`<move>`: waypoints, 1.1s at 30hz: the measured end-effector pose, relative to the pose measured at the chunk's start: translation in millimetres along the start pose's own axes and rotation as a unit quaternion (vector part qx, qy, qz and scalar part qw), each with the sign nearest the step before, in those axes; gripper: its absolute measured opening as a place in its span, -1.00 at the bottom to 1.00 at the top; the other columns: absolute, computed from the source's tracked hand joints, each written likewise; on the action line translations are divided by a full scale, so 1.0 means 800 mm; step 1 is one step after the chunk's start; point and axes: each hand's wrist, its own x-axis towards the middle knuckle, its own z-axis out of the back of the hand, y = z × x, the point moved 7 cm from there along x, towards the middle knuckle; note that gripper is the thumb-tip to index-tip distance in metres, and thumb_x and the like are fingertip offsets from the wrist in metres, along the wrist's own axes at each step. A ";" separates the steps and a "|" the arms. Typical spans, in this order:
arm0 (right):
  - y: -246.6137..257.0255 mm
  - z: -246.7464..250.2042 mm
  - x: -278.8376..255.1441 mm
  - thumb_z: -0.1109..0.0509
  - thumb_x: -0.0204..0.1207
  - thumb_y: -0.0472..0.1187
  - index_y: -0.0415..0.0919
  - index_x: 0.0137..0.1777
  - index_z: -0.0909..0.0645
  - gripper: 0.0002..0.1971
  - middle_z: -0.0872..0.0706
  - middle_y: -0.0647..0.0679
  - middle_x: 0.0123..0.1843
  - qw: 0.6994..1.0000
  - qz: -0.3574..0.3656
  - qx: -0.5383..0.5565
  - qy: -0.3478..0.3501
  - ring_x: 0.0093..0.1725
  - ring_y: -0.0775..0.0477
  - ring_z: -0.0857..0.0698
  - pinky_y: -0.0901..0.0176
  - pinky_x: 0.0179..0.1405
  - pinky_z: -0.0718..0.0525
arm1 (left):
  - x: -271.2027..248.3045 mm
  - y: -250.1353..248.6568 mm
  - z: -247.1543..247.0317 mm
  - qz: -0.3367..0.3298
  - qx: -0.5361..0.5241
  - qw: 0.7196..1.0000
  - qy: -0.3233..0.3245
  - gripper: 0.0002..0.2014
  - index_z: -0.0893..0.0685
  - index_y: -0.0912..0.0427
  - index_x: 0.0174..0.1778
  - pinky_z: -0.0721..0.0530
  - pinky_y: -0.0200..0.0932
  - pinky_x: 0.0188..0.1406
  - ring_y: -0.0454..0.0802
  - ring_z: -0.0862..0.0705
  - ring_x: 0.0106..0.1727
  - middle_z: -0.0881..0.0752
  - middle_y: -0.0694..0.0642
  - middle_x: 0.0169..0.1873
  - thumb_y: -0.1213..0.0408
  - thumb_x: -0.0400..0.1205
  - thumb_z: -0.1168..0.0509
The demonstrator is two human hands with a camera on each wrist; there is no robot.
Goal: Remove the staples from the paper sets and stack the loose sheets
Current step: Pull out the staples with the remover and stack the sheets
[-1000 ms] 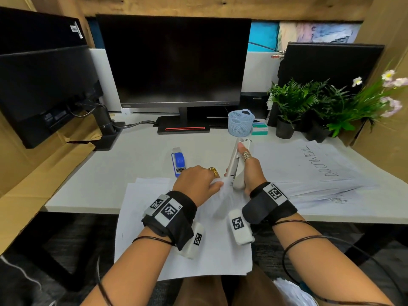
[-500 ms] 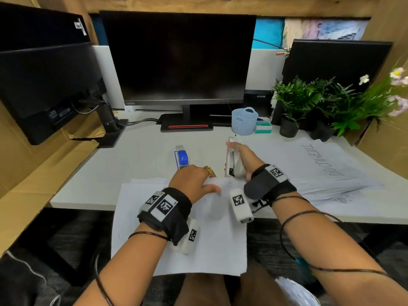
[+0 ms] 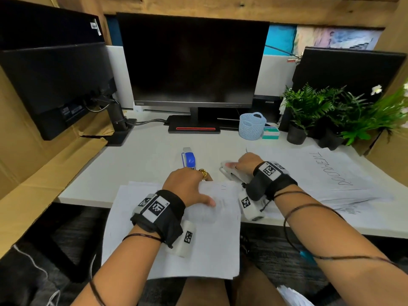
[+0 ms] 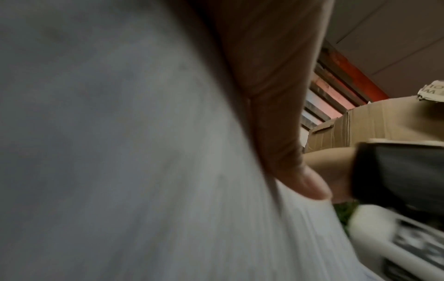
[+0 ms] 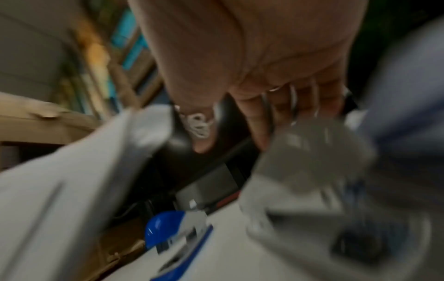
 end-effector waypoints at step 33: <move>-0.045 0.067 -0.227 -0.17 0.25 -0.43 -0.28 -0.25 -0.81 -0.66 -0.79 -0.07 -0.03 0.790 0.430 0.269 -0.344 0.03 0.12 -0.75 0.33 0.03 -0.67 | -0.043 -0.087 0.064 -0.316 -0.153 0.814 -0.463 -0.87 -0.85 0.10 -0.28 -0.66 -0.17 -0.32 -0.11 -0.75 -0.19 -0.82 -0.04 -0.23 0.25 0.54 -0.41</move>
